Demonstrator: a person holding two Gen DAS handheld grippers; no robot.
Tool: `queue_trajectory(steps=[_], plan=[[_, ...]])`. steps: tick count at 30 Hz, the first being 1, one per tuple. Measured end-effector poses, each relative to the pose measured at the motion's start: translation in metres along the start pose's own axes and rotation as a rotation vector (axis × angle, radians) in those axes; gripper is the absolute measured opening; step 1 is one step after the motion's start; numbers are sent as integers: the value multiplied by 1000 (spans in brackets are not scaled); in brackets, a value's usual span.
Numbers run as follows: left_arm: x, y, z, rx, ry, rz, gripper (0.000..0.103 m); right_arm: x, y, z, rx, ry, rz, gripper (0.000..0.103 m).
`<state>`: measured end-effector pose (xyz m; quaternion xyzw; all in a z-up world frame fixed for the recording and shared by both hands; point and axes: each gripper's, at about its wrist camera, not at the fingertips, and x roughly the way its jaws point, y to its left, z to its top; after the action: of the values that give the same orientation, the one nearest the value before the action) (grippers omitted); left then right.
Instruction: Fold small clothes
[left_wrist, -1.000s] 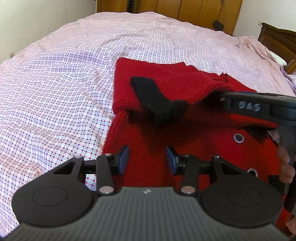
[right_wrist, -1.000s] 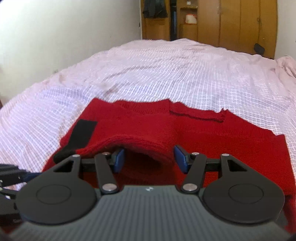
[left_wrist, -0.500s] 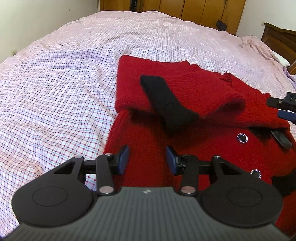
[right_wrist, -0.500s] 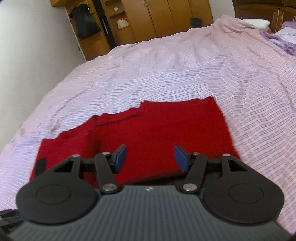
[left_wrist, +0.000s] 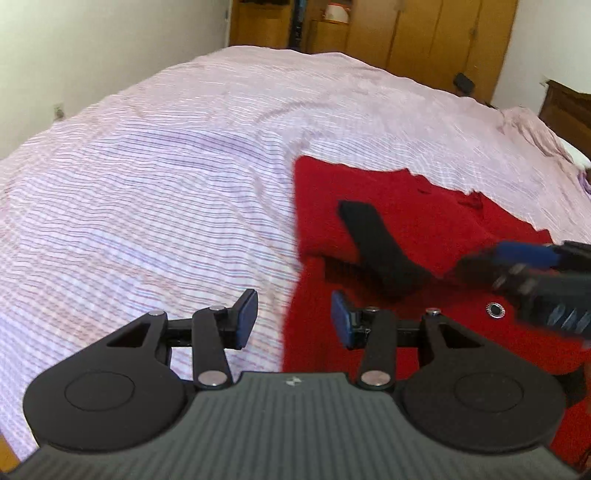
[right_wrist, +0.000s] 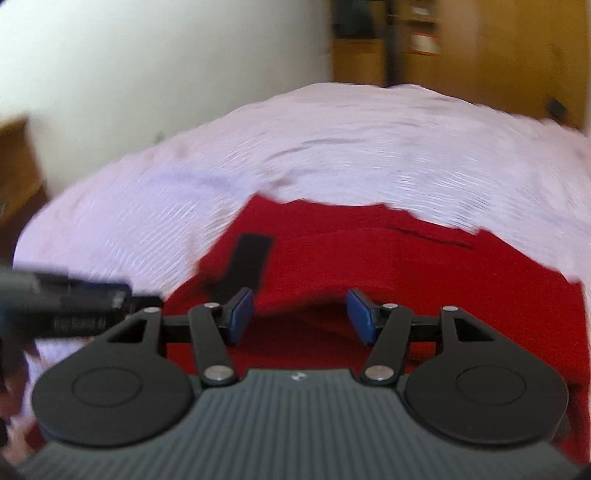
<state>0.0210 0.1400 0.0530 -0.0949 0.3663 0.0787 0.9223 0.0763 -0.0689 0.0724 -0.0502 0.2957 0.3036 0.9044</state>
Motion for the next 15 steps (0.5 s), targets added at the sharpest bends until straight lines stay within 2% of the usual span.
queue_trajectory(steps=[1,3,8,13,14,15], plan=[[-2,5,0,-6,-2,6,50,5,8,0,-43,11,7,69],[-4,14,0,-18,-3,18,50,18,26,0,-127,29,1,80],[-5,28,-1,-56,0,34,50,45,41,-4,-273,59,-65,81],[-2,30,-2,-68,3,30,50,56,46,-6,-310,66,-89,81],[-2,29,-2,-66,2,29,50,56,47,-7,-311,59,-95,79],[-3,29,-4,-63,0,28,50,55,46,-8,-303,47,-94,73]])
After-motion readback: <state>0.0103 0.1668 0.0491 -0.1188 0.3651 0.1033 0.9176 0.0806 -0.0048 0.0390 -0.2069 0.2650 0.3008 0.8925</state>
